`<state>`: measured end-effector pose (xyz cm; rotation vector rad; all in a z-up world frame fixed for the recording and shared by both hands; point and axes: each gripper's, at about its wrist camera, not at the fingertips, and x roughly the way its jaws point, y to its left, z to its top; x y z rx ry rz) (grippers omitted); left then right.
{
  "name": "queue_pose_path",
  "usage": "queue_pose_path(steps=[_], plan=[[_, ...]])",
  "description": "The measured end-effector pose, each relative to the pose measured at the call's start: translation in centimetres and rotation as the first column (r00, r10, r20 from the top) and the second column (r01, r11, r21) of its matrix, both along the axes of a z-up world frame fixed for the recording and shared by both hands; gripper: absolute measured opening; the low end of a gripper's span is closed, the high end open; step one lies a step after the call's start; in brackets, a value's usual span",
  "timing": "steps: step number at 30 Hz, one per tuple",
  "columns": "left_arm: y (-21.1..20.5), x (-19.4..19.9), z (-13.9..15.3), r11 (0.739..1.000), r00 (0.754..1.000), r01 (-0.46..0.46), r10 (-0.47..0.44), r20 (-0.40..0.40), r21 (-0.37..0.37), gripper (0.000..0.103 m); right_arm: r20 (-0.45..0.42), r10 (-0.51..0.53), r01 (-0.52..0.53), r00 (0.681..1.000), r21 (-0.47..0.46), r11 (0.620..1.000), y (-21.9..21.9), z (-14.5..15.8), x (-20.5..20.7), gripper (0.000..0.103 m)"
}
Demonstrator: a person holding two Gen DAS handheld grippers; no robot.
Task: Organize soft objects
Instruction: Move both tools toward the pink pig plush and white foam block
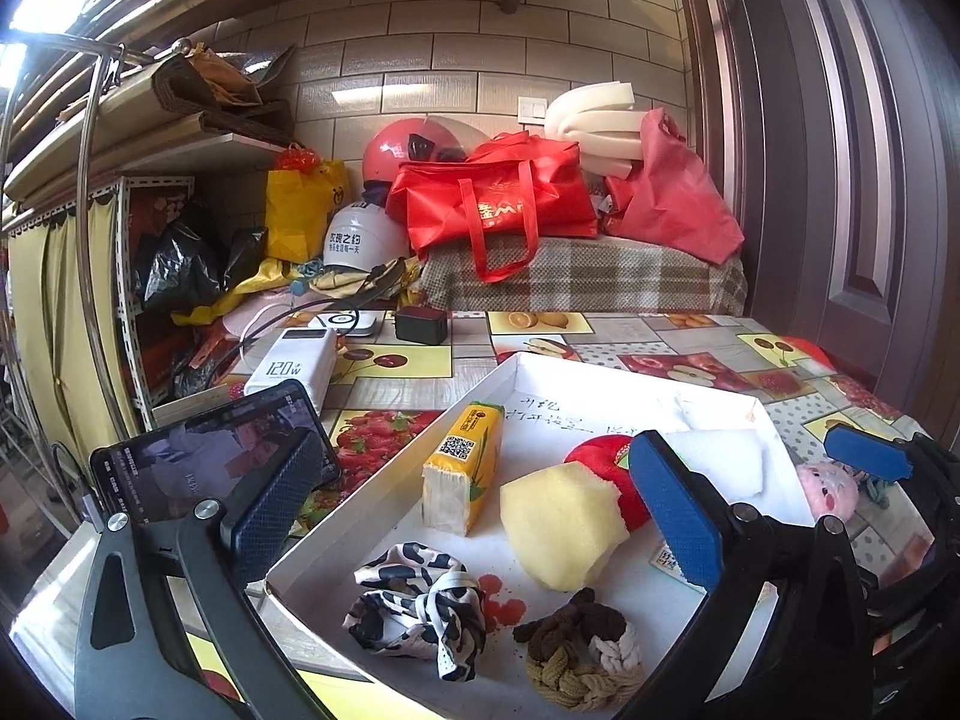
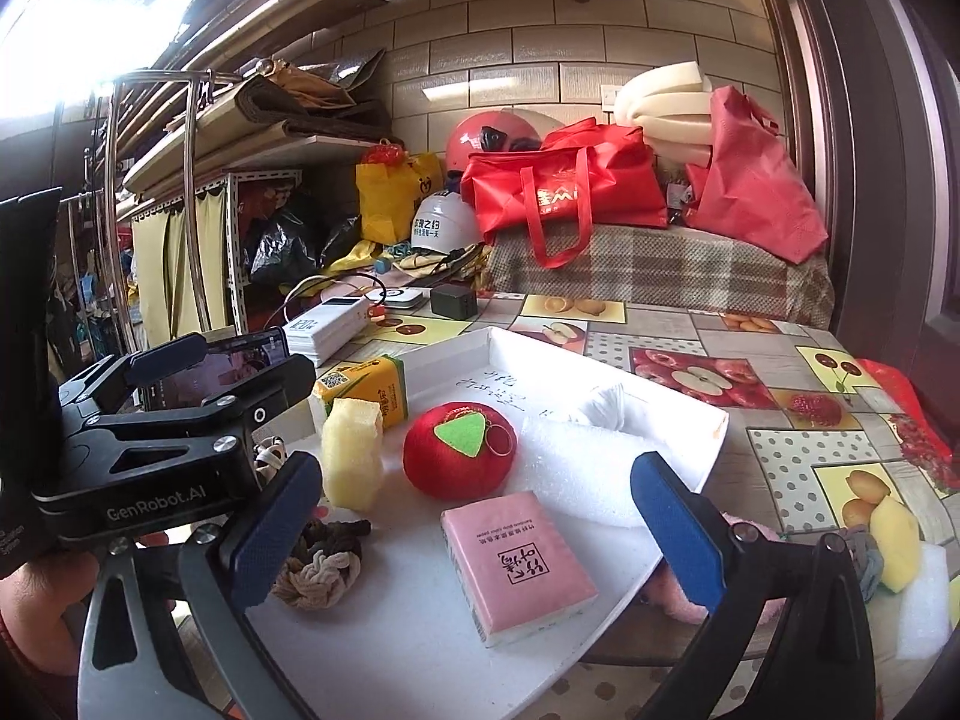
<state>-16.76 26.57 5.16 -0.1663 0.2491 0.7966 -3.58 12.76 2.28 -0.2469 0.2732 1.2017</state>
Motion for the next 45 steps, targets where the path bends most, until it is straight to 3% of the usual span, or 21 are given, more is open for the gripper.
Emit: queue_pose_path(steps=[8, 11, 16, 19, 22, 26, 29, 32, 34, 36, 39, 45], plan=[[-1.6, 0.0, 0.2, 1.000, 1.000, 0.026, -0.026, -0.009, 0.007, 0.103, -0.048, -0.063, 0.064, 0.997, 0.024, 0.998, -4.0, 0.0, 2.2, 0.103], [-3.4, 0.8, 0.1, 0.990, 0.990, 0.137, -0.137, -0.014, -0.023, 0.103, -0.033, -0.121, 0.122, 0.992, 0.026, 0.992, -7.1, 0.1, 4.2, 0.103], [-9.0, 4.5, 0.0, 0.940, 0.935, 0.338, -0.340, -0.100, -0.040, 0.103, -0.045, -0.273, 0.271, 0.961, -0.042, 0.962, -12.8, 0.0, 9.7, 0.103], [-11.5, 8.2, -0.4, 0.886, 0.874, 0.444, -0.461, -0.156, -0.131, 0.103, -0.076, -0.384, 0.380, 0.920, -0.053, 0.923, -16.5, 0.0, 13.4, 0.103], [-13.3, 12.3, -0.7, 0.863, 0.844, 0.469, -0.501, -0.191, -0.189, 0.103, -0.179, -0.457, 0.463, 0.871, -0.008, 0.886, -20.0, -0.1, 16.4, 0.103], [-14.7, 17.5, -1.0, 0.874, 0.848, 0.442, -0.481, -0.223, -0.201, 0.103, -0.324, -0.460, 0.505, 0.827, 0.068, 0.860, -22.8, -0.5, 17.9, 0.103], [-15.3, 21.2, -0.9, 0.889, 0.847, 0.425, -0.458, -0.272, -0.172, 0.103, -0.351, -0.439, 0.498, 0.827, 0.097, 0.861, -23.3, -0.5, 17.9, 0.103], [-15.3, 23.7, -1.0, 0.931, 0.860, 0.356, -0.362, -0.360, -0.084, 0.103, -0.367, -0.414, 0.476, 0.833, 0.092, 0.875, -23.0, -0.5, 18.4, 0.103], [-14.6, 24.7, -1.5, 0.944, 0.851, 0.318, -0.325, -0.411, -0.088, 0.103, -0.373, -0.403, 0.463, 0.836, 0.085, 0.882, -22.9, -0.6, 18.5, 0.103], [-13.8, 25.3, -2.7, 0.943, 0.821, 0.295, -0.333, -0.463, -0.154, 0.103, -0.378, -0.394, 0.455, 0.838, 0.083, 0.887, -22.8, -0.7, 18.7, 0.103], [-14.9, 24.8, -3.0, 0.936, 0.791, 0.327, -0.346, -0.505, -0.130, 0.103, -0.386, -0.395, 0.459, 0.834, 0.088, 0.884, -23.0, -0.7, 18.6, 0.103], [-18.2, 22.7, -2.8, 0.880, 0.749, 0.446, -0.466, -0.471, -0.162, 0.102, -0.456, -0.388, 0.472, 0.801, 0.083, 0.878, -23.5, -1.5, 19.5, 0.103]])
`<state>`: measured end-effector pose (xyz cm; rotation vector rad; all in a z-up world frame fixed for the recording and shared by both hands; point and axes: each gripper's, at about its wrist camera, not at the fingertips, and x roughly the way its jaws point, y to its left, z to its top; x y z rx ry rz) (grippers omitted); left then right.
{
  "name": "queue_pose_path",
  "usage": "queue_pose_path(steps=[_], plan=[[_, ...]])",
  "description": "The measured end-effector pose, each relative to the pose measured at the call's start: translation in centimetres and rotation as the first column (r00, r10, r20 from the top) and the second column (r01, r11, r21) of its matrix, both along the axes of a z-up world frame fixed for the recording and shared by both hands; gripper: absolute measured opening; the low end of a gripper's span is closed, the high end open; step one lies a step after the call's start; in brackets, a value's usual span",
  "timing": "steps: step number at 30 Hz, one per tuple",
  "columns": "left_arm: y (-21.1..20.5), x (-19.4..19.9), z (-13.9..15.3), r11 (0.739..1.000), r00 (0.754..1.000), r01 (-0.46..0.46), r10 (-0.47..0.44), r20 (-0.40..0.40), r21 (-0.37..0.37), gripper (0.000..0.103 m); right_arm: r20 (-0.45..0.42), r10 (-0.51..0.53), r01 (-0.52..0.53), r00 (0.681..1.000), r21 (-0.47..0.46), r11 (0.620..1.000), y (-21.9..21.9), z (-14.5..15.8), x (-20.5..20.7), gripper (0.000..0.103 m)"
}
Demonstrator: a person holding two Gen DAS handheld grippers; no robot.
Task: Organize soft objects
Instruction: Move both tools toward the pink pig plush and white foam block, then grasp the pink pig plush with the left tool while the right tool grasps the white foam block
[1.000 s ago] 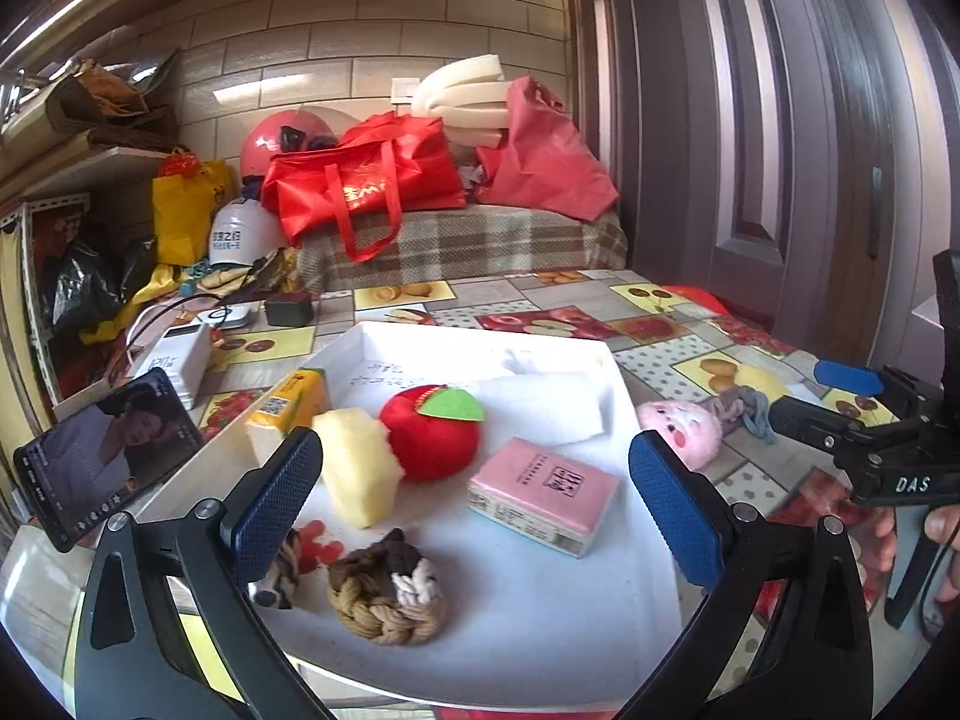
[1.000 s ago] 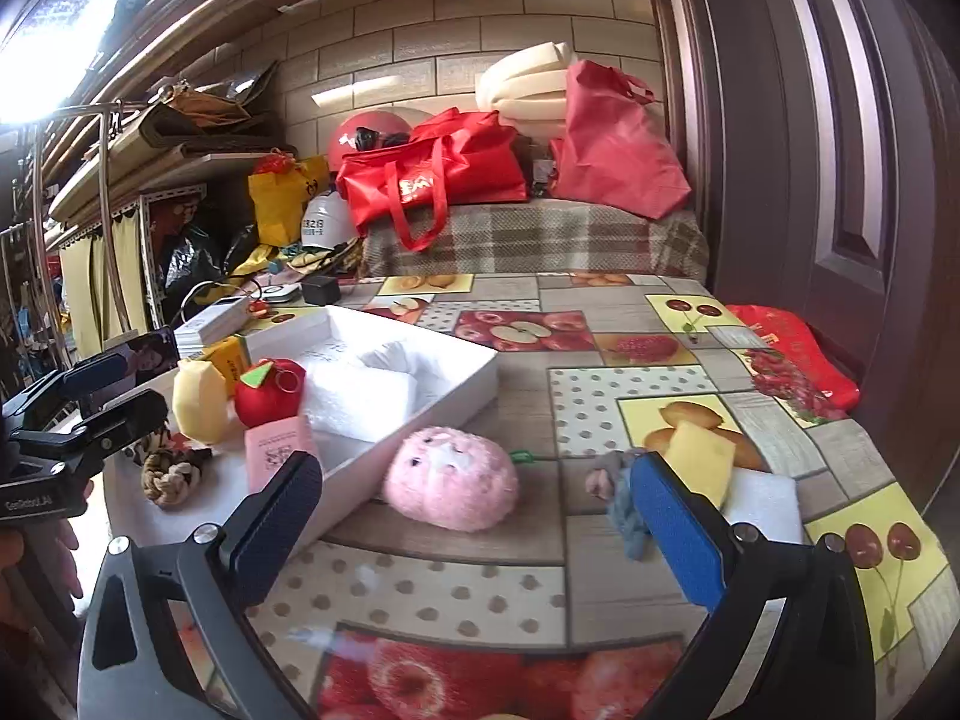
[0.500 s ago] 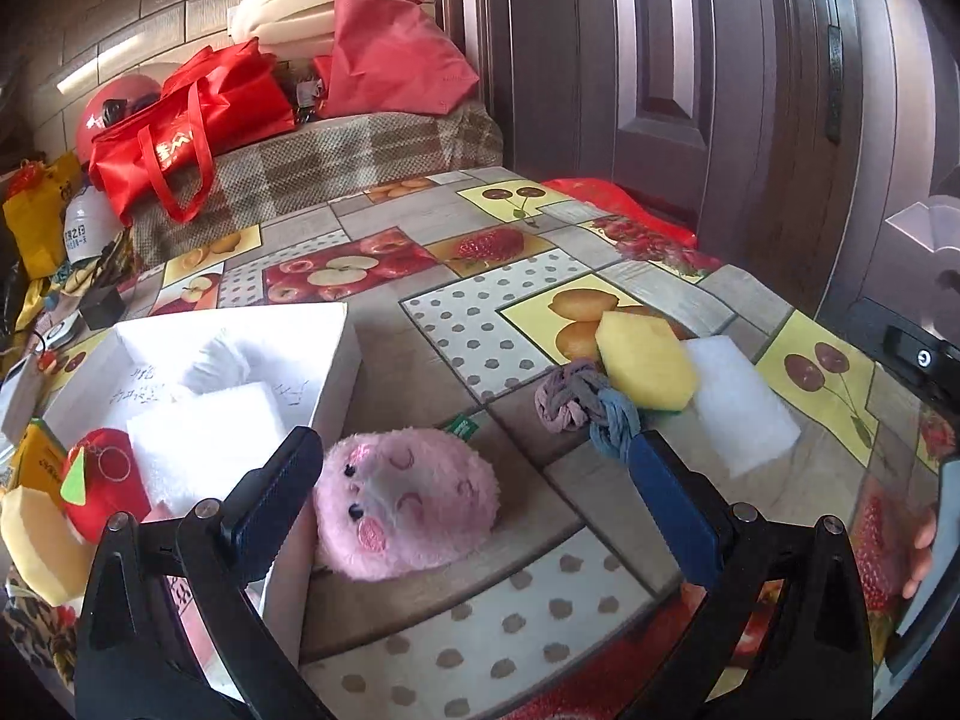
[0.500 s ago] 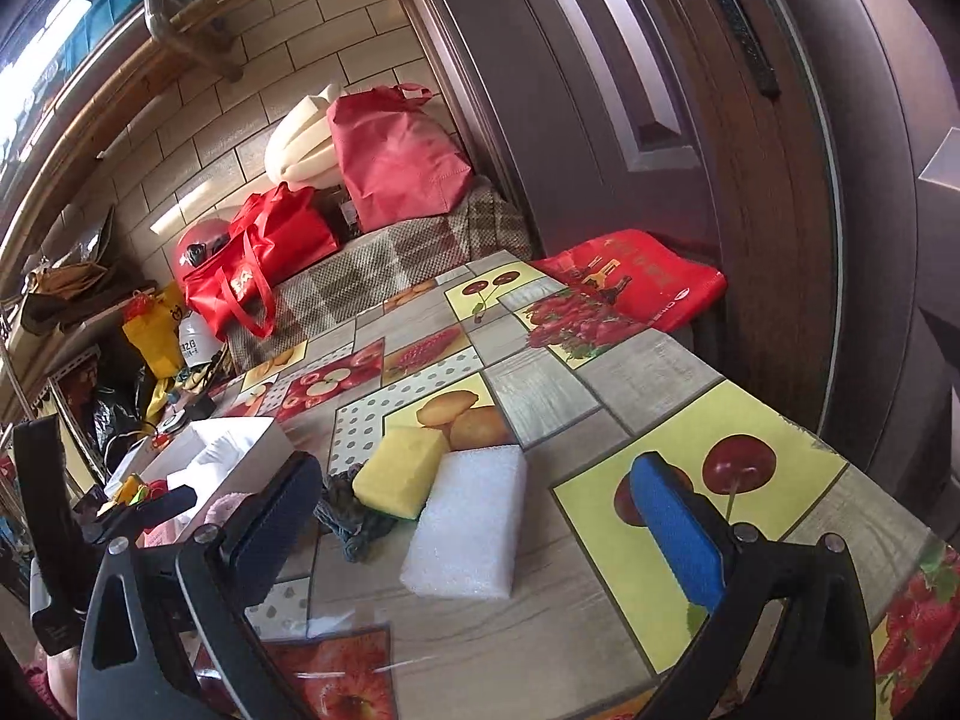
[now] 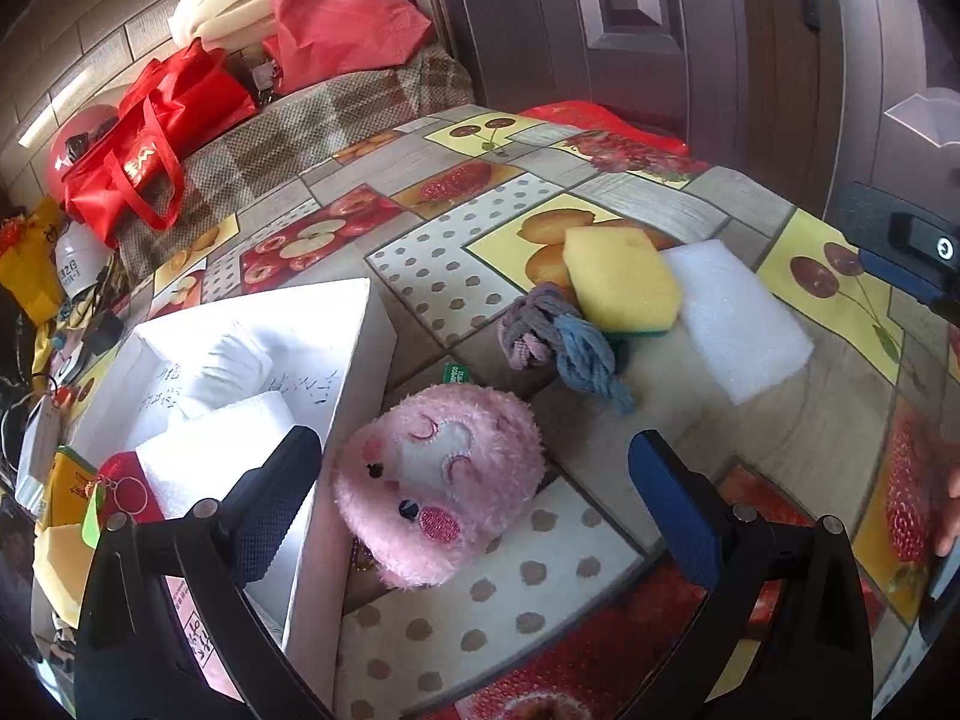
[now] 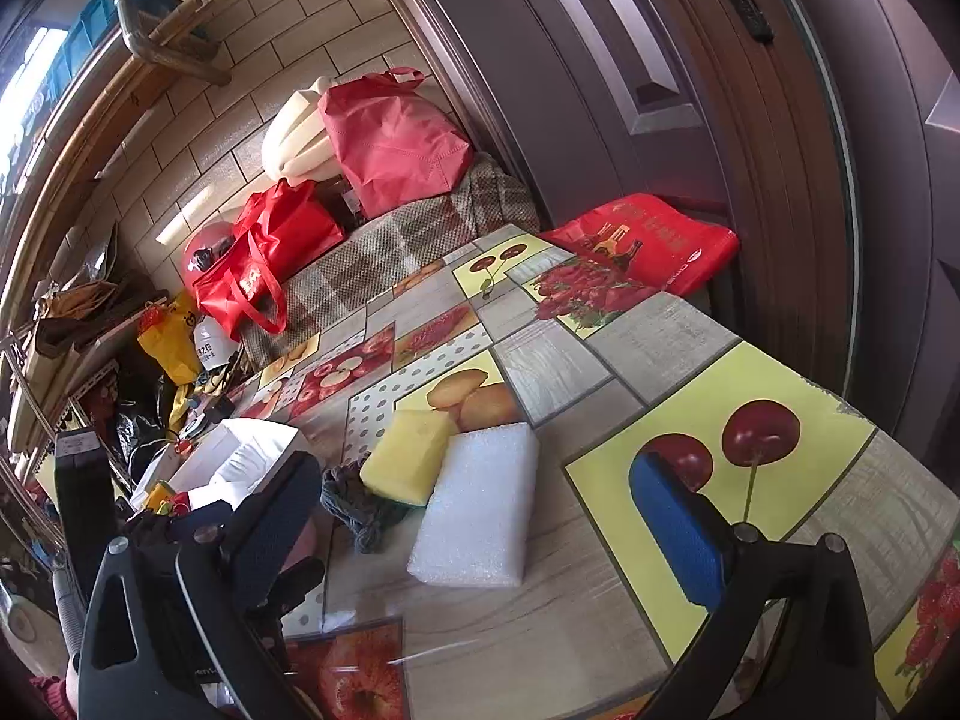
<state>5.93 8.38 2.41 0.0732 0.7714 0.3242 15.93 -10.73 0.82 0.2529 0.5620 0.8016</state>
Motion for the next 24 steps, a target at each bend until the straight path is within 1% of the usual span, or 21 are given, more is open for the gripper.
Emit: queue_pose_path(steps=[4, 5, 7, 8, 9, 11, 12, 13, 14, 15, 16, 17, 18, 20, 22, 23, 24], plan=[[-0.7, -1.2, 0.1, 0.997, 0.995, 0.083, -0.083, 0.050, -0.001, 0.102, -0.026, -0.011, 0.012, 1.000, 0.018, 1.000, -0.5, -0.3, 0.3, 0.103], [-0.5, -1.7, 0.5, 0.995, 0.992, 0.101, -0.099, 0.078, -0.023, 0.102, -0.029, -0.012, 0.012, 1.000, 0.020, 1.000, -0.5, -0.3, 0.3, 0.103], [-0.4, -3.4, 1.6, 0.986, 0.978, 0.146, -0.132, 0.163, -0.076, 0.102, -0.032, -0.010, 0.011, 0.999, 0.021, 1.000, -0.6, -0.4, 0.3, 0.103], [-0.5, -4.2, 2.0, 0.980, 0.969, 0.172, -0.150, 0.194, -0.099, 0.102, -0.033, -0.010, 0.010, 0.999, 0.021, 1.000, -0.6, -0.4, 0.3, 0.103], [-0.8, -4.7, 2.2, 0.977, 0.965, 0.185, -0.161, 0.206, -0.105, 0.102, -0.035, -0.008, 0.009, 0.999, 0.022, 1.000, -0.6, -0.4, 0.4, 0.103], [-1.1, -4.6, 2.2, 0.985, 0.972, 0.158, -0.142, 0.187, -0.071, 0.102, -0.044, -0.004, 0.005, 0.999, 0.021, 1.000, -0.5, -0.5, 0.4, 0.103], [-1.0, -4.2, 2.1, 0.986, 0.975, 0.149, -0.135, 0.175, -0.070, 0.102, -0.048, -0.001, 0.002, 0.999, 0.020, 1.000, -0.5, -0.5, 0.4, 0.103], [-0.6, -3.7, 1.8, 0.985, 0.980, 0.140, -0.123, 0.155, -0.103, 0.102, -0.052, 0.002, 0.000, 0.999, 0.020, 1.000, -0.4, -0.6, 0.4, 0.103], [0.1, -3.4, 1.6, 0.977, 0.985, 0.126, -0.103, 0.138, -0.170, 0.102, -0.055, 0.001, 0.001, 0.999, 0.023, 1.000, -0.5, -0.6, 0.4, 0.103], [0.5, -3.4, 1.6, 0.961, 0.986, 0.126, -0.093, 0.141, -0.247, 0.102, -0.057, -0.003, 0.005, 0.998, 0.028, 1.000, -0.6, -0.6, 0.4, 0.103], [0.6, -3.8, 1.7, 0.937, 0.982, 0.145, -0.098, 0.159, -0.316, 0.102, -0.062, -0.007, 0.009, 0.998, 0.033, 0.999, -0.8, -0.7, 0.5, 0.103], [0.5, -4.3, 1.9, 0.920, 0.977, 0.168, -0.109, 0.181, -0.353, 0.102, -0.069, -0.012, 0.014, 0.998, 0.036, 0.999, -0.8, -0.7, 0.6, 0.103], [0.2, -4.8, 2.1, 0.912, 0.973, 0.187, -0.121, 0.194, -0.366, 0.102, -0.078, -0.014, 0.017, 0.997, 0.036, 0.999, -0.9, -0.8, 0.7, 0.103], [-0.6, -5.6, 1.9, 0.903, 0.973, 0.205, -0.145, 0.182, -0.377, 0.102, -0.099, -0.014, 0.017, 0.995, 0.037, 0.999, -0.9, -1.0, 1.0, 0.103], [-0.5, -5.6, 1.0, 0.908, 0.985, 0.161, -0.124, 0.119, -0.388, 0.102, -0.116, -0.012, 0.016, 0.993, 0.036, 0.999, -0.8, -1.2, 1.1, 0.103], [-0.4, -5.5, 0.5, 0.914, 0.989, 0.142, -0.114, 0.096, -0.380, 0.102, -0.120, -0.012, 0.016, 0.993, 0.035, 0.999, -0.8, -1.2, 1.1, 0.103], [-0.6, -5.4, 0.3, 0.940, 0.992, 0.120, -0.099, 0.083, -0.320, 0.102, -0.121, -0.013, 0.018, 0.993, 0.036, 0.999, -0.8, -1.2, 1.1, 0.103]])
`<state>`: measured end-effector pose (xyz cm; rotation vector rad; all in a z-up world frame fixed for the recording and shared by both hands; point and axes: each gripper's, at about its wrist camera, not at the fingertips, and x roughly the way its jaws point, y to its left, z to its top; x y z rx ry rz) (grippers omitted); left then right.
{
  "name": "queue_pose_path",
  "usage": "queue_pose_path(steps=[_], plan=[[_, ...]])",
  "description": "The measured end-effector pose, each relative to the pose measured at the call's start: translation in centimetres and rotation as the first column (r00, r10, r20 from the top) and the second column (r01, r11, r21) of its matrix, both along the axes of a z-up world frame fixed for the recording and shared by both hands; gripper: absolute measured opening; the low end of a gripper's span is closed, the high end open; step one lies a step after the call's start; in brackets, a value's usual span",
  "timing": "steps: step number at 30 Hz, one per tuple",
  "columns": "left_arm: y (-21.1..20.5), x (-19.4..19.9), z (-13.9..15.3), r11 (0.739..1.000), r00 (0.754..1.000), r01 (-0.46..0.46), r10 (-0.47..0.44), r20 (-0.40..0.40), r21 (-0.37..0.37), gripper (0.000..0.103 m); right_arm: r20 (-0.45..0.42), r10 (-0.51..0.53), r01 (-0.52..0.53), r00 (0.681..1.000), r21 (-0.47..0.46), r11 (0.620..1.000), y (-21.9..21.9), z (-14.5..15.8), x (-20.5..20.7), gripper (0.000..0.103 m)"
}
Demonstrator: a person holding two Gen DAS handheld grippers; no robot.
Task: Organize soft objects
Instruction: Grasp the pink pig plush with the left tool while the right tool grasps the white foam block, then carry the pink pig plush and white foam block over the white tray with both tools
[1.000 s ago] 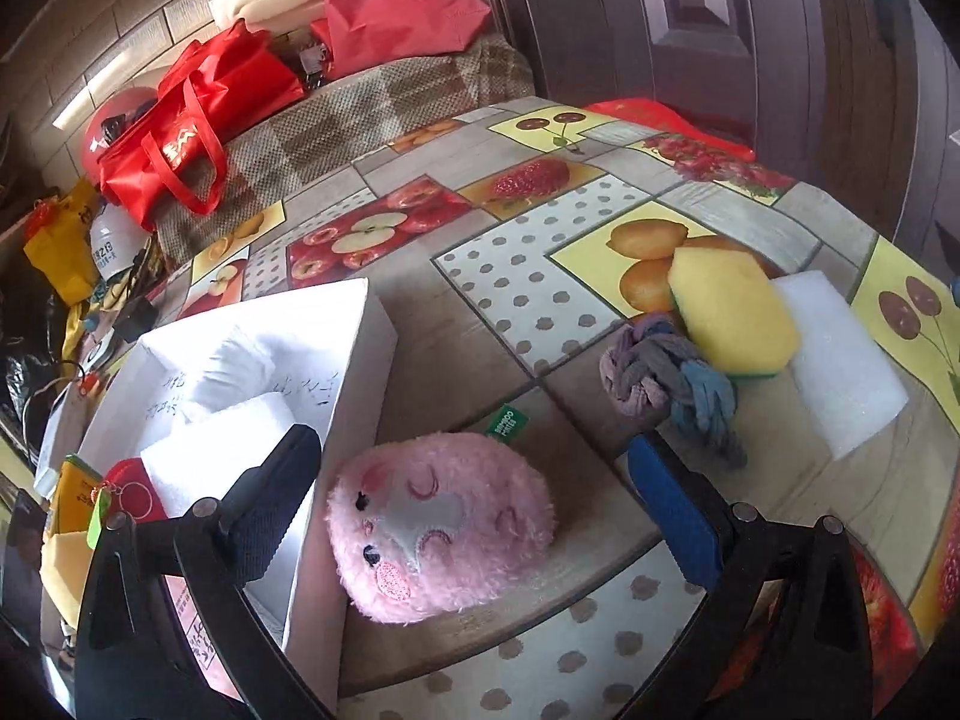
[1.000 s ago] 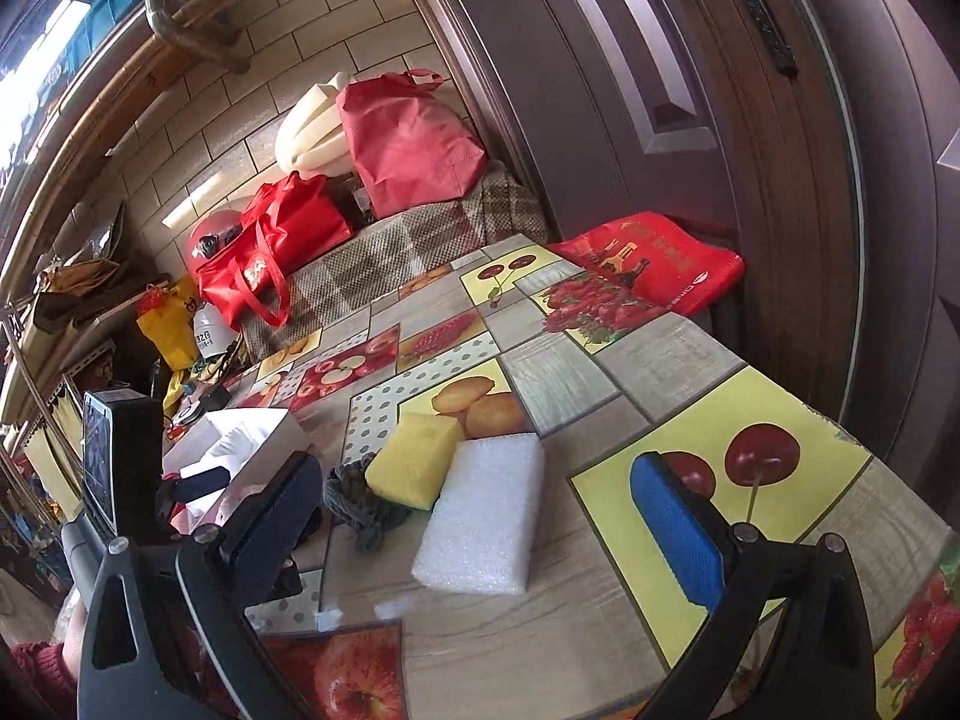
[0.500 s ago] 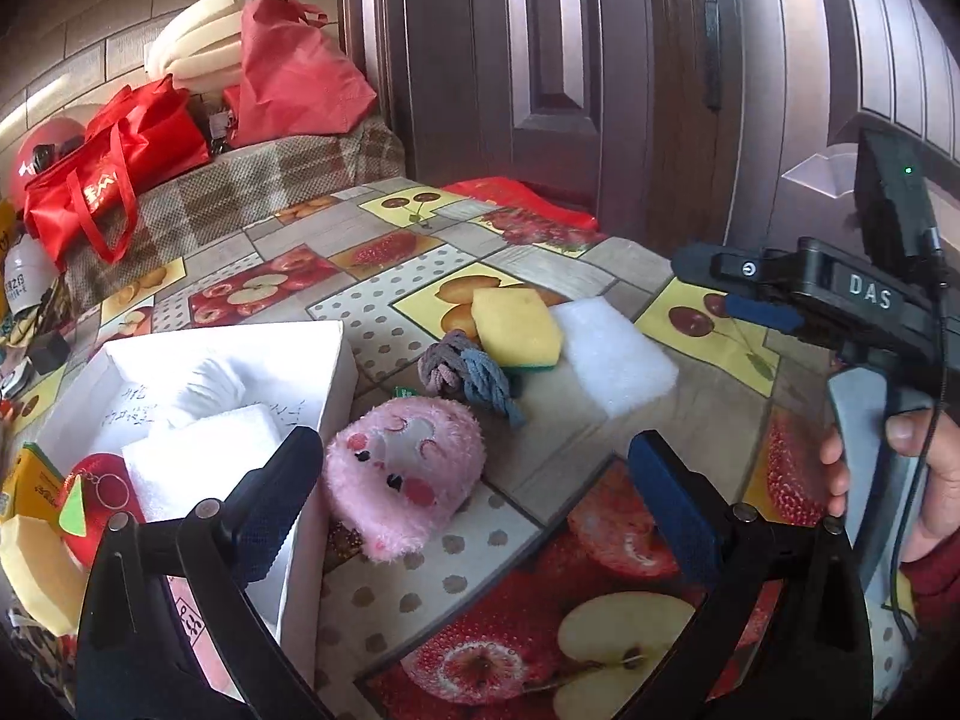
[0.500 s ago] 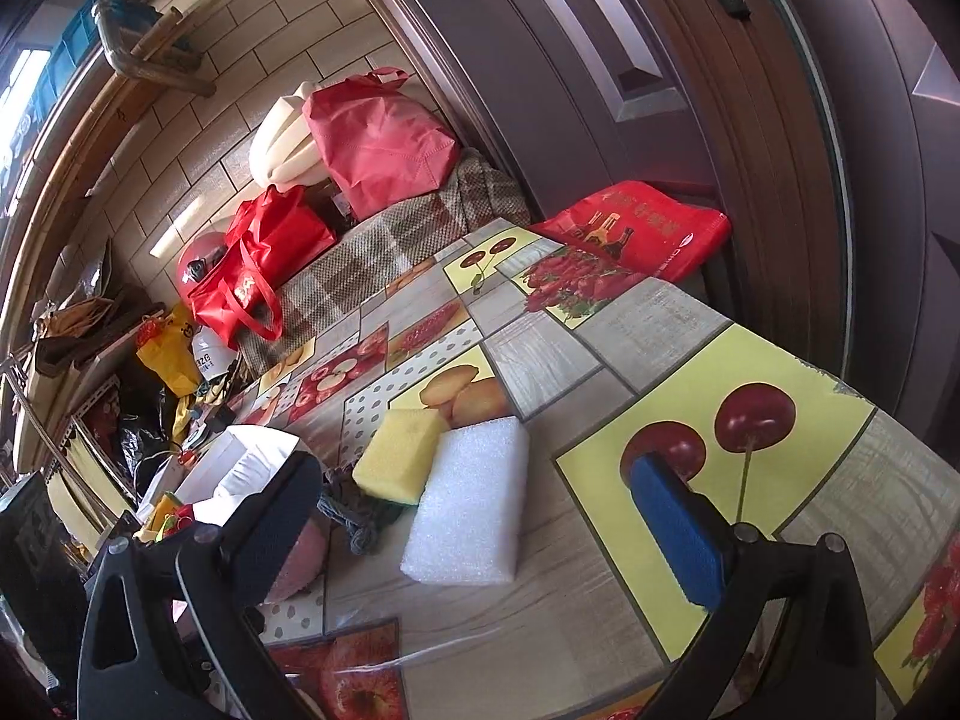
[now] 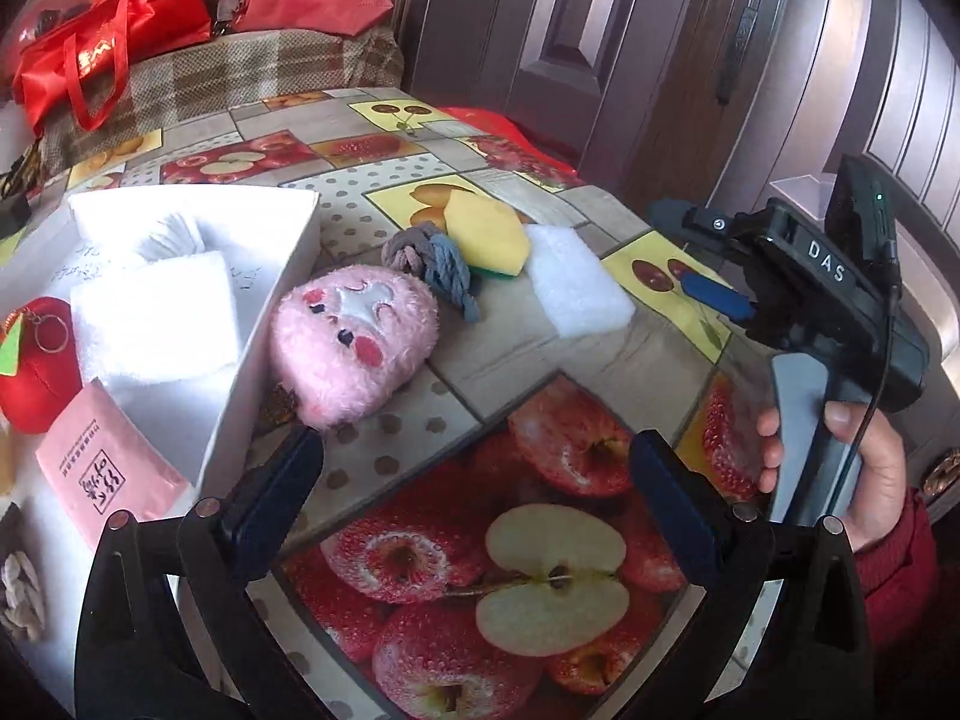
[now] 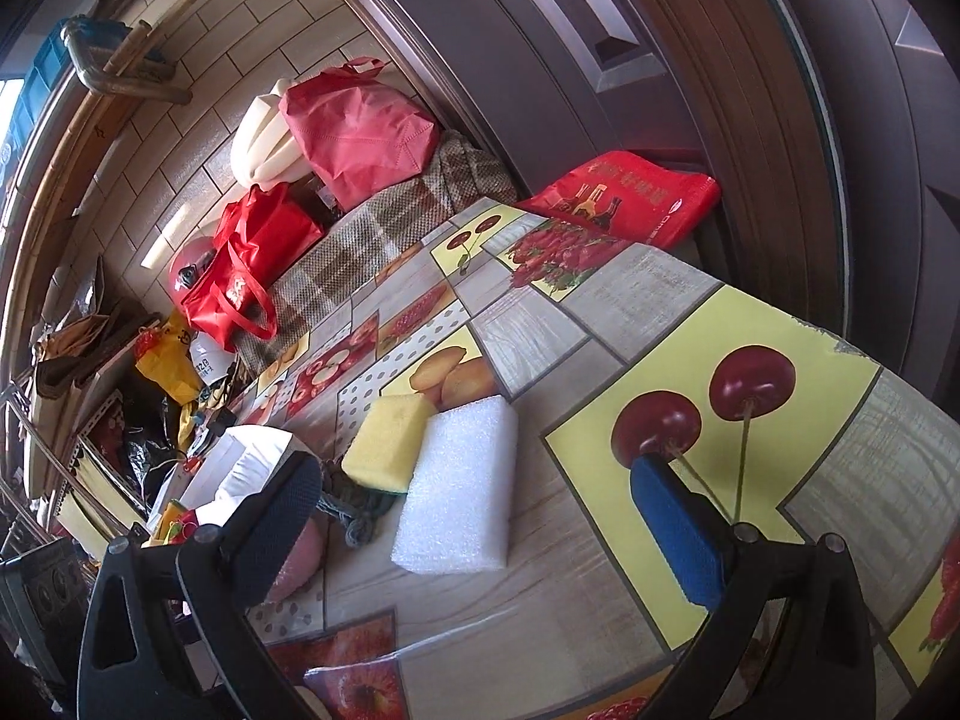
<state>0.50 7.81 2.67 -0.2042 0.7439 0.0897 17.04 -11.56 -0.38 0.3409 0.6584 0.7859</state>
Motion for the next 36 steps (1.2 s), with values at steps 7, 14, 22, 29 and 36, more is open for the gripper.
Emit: queue_pose_path(steps=[7, 14, 22, 29, 36], plan=[[2.8, 1.9, -0.3, 0.992, 0.994, -0.105, 0.105, -0.006, 0.063, 0.102, 0.003, 0.000, 0.000, 1.000, -0.002, 1.000, -0.1, 0.1, -0.2, 0.103], [2.7, 5.1, -0.9, 0.988, 0.995, -0.084, 0.091, -0.051, 0.132, 0.072, -0.034, 0.015, -0.016, 0.999, -0.053, 0.998, 0.8, -0.3, 0.5, 0.103], [3.2, 5.0, -1.1, 0.993, 0.995, -0.075, 0.080, -0.051, 0.093, 0.065, 0.042, 0.184, -0.138, 0.982, -0.504, 0.853, 9.2, -0.9, -0.2, 0.102], [3.4, 4.6, -0.8, 0.994, 0.997, -0.075, 0.077, -0.028, 0.076, 0.064, 0.103, 0.221, -0.122, 0.970, -0.578, 0.807, 9.4, -0.9, -0.6, 0.057], [2.0, 2.4, 1.0, 0.984, 0.989, -0.104, 0.086, 0.123, 0.147, 0.063, 0.261, 0.122, -0.028, 0.957, -0.338, 0.941, 3.7, 2.1, -3.5, 0.056]])
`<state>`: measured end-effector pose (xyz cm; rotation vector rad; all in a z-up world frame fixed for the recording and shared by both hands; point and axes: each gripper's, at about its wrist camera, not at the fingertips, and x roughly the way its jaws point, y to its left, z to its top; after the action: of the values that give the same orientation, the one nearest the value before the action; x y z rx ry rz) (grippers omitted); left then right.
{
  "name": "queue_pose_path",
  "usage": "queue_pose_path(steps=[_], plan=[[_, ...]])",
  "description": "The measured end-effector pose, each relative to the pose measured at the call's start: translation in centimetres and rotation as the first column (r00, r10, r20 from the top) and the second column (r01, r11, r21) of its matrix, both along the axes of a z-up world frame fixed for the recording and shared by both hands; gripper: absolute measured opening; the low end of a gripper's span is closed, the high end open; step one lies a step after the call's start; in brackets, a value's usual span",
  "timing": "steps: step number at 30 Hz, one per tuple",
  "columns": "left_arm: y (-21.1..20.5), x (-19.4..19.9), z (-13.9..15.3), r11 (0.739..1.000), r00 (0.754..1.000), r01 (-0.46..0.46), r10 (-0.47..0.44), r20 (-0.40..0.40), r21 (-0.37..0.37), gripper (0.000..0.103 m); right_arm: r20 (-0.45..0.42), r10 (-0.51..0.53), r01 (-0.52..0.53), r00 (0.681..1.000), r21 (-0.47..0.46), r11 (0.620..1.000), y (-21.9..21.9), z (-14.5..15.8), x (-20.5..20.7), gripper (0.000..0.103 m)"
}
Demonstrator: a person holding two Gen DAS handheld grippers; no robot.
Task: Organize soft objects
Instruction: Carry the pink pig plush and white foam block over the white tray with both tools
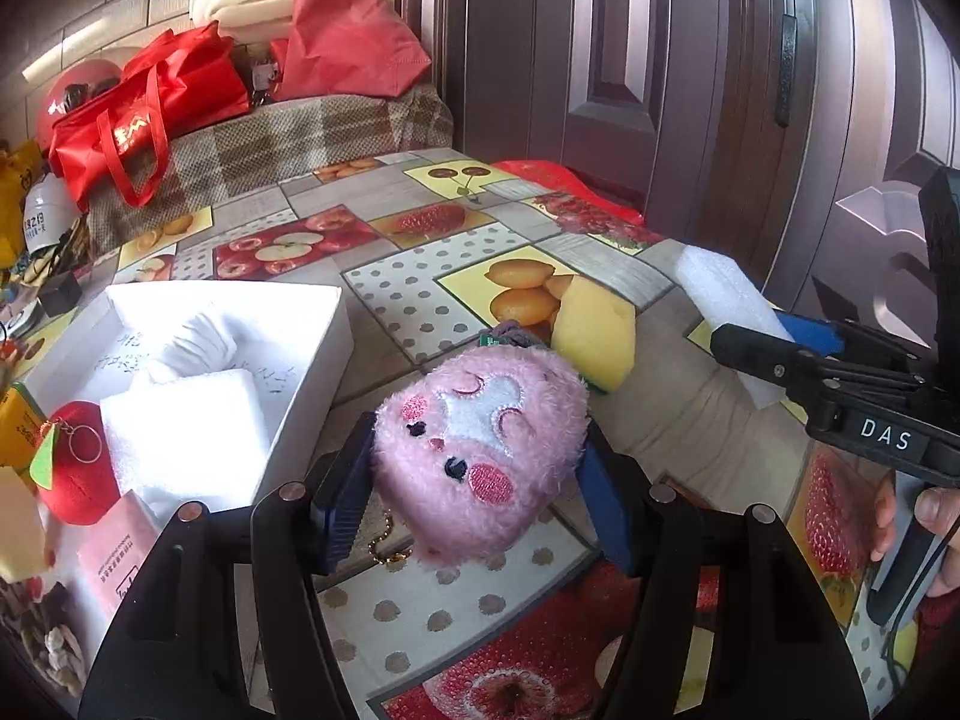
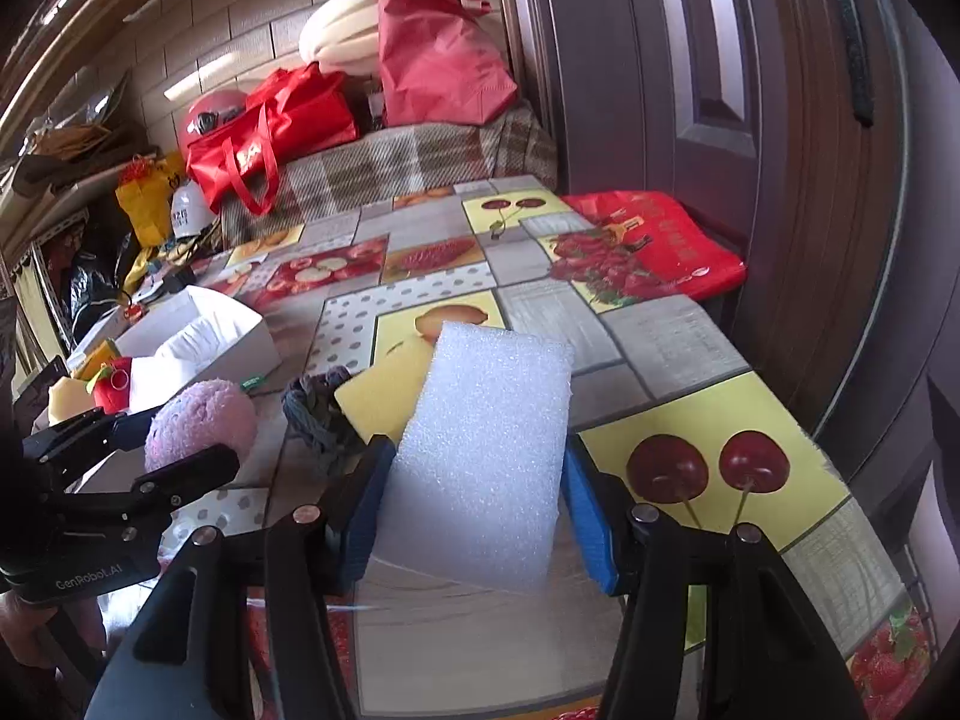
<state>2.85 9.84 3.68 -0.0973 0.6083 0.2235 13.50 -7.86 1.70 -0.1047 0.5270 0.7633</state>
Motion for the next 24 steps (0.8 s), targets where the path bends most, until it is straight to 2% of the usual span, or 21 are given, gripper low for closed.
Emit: queue_pose_path(steps=[3, 6, 10, 18, 24], plan=[[-0.7, -1.5, 0.9, 0.998, 0.996, -0.021, 0.016, 0.085, 0.054, 0.063, 0.134, -0.022, 0.008, 0.991, 0.101, 0.995, -1.5, 1.3, -2.6, 0.056], [-1.1, -3.3, 1.7, 0.995, 0.984, -0.054, 0.038, 0.175, 0.087, 0.063, 0.225, -0.025, -0.014, 0.974, 0.169, 0.986, -2.1, 2.2, -5.0, 0.056], [-1.5, -5.6, 2.2, 0.992, 0.973, -0.072, 0.048, 0.226, 0.101, 0.063, 0.313, -0.019, -0.047, 0.949, 0.200, 0.979, -1.9, 2.8, -7.1, 0.056], [-1.5, -8.7, 2.2, 0.989, 0.972, -0.080, 0.049, 0.231, 0.128, 0.064, 0.310, 0.044, -0.112, 0.950, 0.204, 0.972, 0.2, 2.6, -9.0, 0.056], [-0.6, -11.6, 2.1, 0.984, 0.968, -0.118, 0.084, 0.235, 0.136, 0.064, 0.336, 0.120, -0.184, 0.934, 0.164, 0.969, 2.5, 2.3, -11.2, 0.056]])
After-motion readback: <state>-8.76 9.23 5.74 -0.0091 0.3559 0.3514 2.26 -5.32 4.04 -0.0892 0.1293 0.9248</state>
